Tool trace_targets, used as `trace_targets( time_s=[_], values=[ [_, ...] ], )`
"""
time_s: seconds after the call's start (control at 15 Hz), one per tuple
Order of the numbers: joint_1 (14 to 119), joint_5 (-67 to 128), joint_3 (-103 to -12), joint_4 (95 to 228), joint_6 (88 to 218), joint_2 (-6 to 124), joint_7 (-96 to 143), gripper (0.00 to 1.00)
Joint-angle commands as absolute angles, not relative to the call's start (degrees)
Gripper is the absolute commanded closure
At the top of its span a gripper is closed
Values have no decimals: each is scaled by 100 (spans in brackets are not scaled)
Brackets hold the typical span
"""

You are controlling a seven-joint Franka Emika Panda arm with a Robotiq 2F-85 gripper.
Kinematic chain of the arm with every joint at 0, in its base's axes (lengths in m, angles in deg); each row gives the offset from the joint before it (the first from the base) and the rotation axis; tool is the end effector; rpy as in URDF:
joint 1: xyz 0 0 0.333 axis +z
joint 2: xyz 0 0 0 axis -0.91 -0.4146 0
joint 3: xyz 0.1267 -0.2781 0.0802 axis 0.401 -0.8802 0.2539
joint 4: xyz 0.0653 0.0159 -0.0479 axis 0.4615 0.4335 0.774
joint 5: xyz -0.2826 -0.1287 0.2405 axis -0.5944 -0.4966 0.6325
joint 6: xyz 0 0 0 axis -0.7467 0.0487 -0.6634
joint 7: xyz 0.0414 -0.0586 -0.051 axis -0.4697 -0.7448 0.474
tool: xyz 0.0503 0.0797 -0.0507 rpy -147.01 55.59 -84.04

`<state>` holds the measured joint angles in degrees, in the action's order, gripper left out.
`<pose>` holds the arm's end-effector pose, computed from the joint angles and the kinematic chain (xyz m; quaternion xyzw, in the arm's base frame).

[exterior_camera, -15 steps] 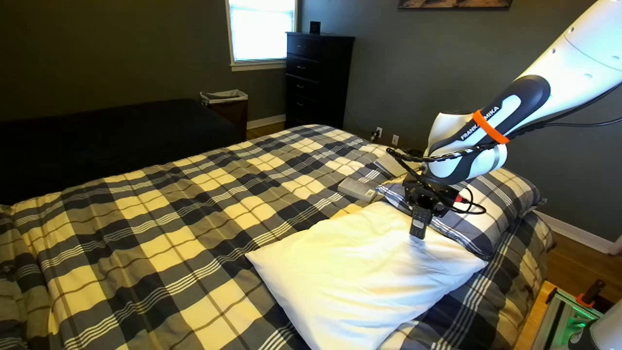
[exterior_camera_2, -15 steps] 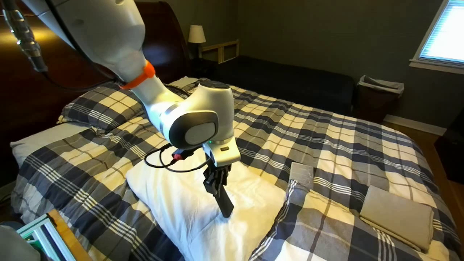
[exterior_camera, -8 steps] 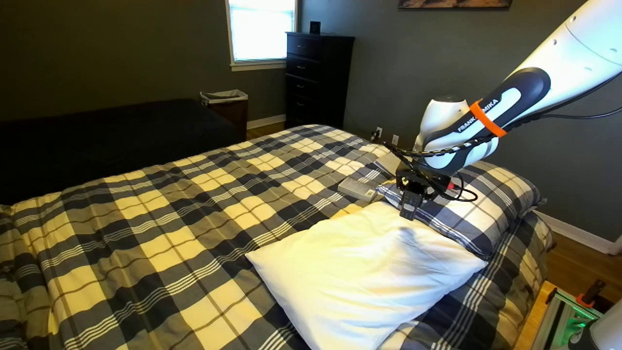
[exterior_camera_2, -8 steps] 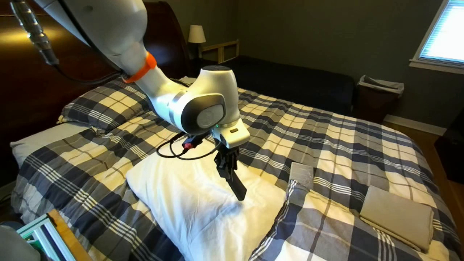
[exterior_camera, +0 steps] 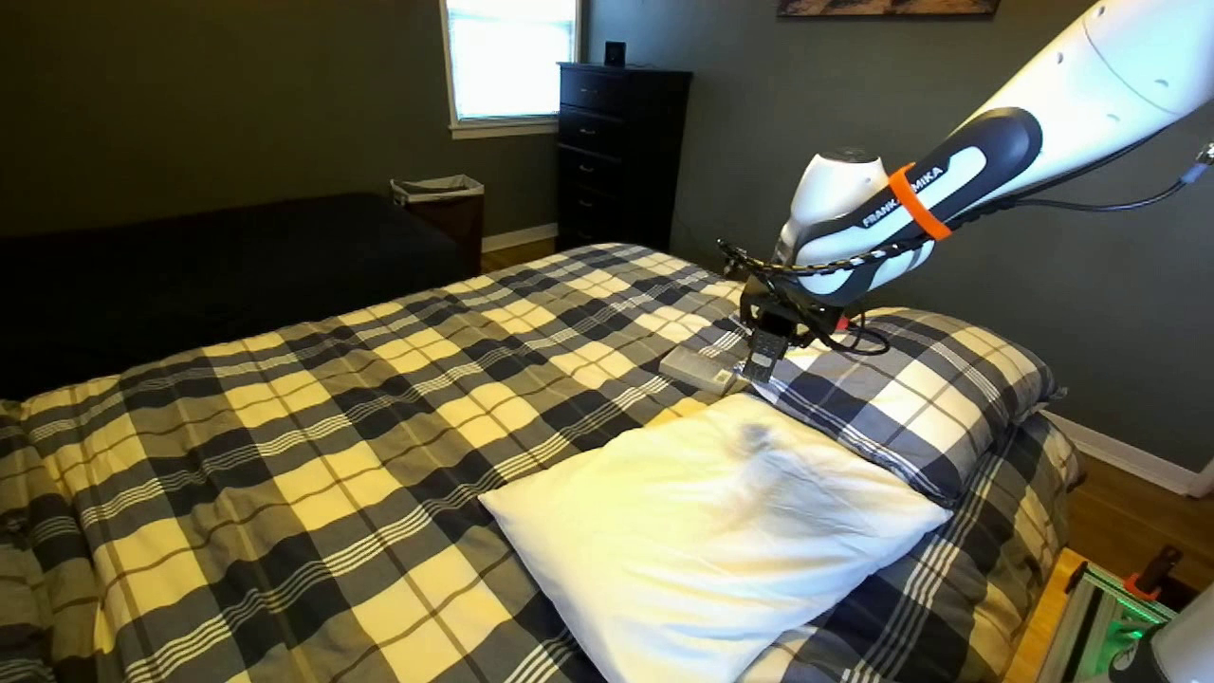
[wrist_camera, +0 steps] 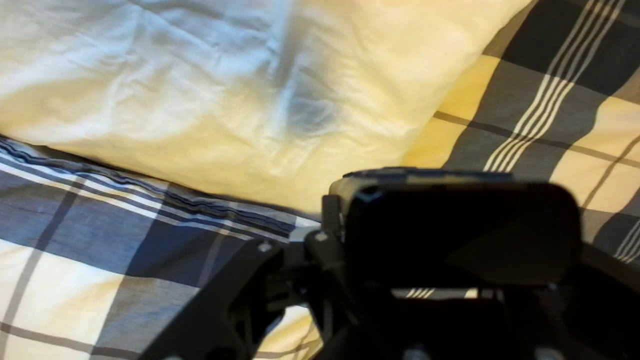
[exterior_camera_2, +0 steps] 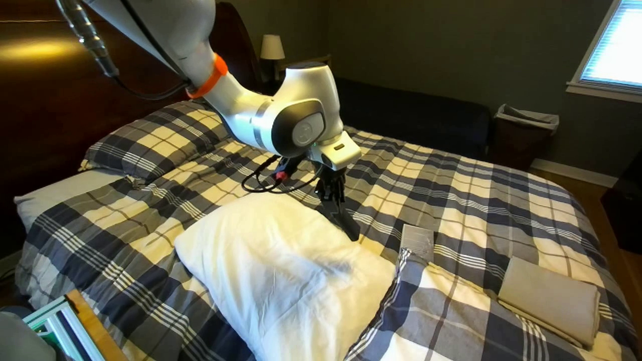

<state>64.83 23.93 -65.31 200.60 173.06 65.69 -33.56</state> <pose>0.5365 -0.1163 0.3008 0.8289 -0.5437 0.1313 0.0060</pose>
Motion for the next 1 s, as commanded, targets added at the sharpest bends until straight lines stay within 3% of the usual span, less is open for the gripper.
trace_targets(
  time_s=[0.0, 0.47, 0.53, 0.93],
  values=[
    [6456, 2406, -6488, 19974, 17301, 6522, -3329, 46],
    [6449, 2406, -6496, 19992, 17301, 6507, -3329, 46],
    [6449, 2406, -6496, 19992, 17301, 6507, -3329, 71],
    [6548, 2633, -6418, 18955, 17198, 5661, -3433, 71]
  ],
)
